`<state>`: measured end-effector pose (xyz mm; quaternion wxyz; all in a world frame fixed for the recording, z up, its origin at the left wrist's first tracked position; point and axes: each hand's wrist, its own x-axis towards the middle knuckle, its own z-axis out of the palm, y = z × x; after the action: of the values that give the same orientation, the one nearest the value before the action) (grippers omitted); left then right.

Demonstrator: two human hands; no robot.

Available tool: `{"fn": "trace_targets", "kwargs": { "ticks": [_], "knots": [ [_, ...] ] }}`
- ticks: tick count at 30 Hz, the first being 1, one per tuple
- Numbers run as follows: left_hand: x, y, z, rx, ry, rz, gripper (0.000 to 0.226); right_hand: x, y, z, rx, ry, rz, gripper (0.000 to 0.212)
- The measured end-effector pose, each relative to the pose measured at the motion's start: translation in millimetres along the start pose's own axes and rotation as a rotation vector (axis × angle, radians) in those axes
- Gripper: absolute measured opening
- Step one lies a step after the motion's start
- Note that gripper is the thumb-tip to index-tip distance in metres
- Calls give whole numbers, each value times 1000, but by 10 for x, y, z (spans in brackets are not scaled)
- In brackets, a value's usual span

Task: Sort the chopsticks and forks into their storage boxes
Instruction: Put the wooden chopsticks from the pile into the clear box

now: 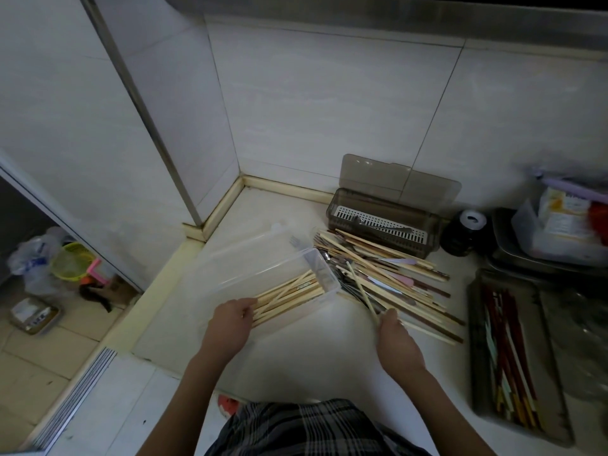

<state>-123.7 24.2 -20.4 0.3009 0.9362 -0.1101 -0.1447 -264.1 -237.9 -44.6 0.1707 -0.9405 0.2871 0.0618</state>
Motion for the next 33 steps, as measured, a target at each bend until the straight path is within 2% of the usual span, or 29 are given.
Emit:
{"fn": "trace_targets", "kwargs": {
  "ticks": [1,3,6,8,10,11,13,15,18,21,27,29,31,33],
  "knots": [
    [-1,-7,4,-2,5,-6,29,8,11,-52,22,-20,24,33],
    [-21,9,16,-29,65,-4,33,27,38,-115,77,65,31,33],
    [-91,168,14,-83,247,42,43,4,-33,-201,248,166,-43,24],
    [-125,344,-2,-48,343,166,46,-4,-95,-246,327,213,-156,18],
    [-129,532,-20,15,391,333,45,-22,-179,-327,397,247,-248,11],
    [-137,641,-26,3,402,363,45,-33,-225,-365,439,240,-277,10],
    [-171,863,-7,-181,353,247,50,-40,-333,-434,575,193,-318,11],
    [-192,1039,9,-463,204,80,49,-36,-456,-492,709,126,-344,11],
    [-184,1180,20,-779,13,52,23,-58,-583,-498,762,-1,-388,12],
    [-184,1228,-17,-1131,-40,-24,18,-72,-604,-461,801,-72,-407,16],
    [-161,1174,-56,-1187,0,-53,13,-33,-501,-433,766,-69,-344,16],
    [-125,1120,-83,-1250,50,-69,12,11,-420,-399,664,28,-278,12],
    [-88,1073,-138,-1345,120,-121,10,71,-328,-381,481,201,-167,12],
    [-51,1019,-175,-1467,242,-238,6,116,-236,-389,469,314,-36,15]
  ]
}}
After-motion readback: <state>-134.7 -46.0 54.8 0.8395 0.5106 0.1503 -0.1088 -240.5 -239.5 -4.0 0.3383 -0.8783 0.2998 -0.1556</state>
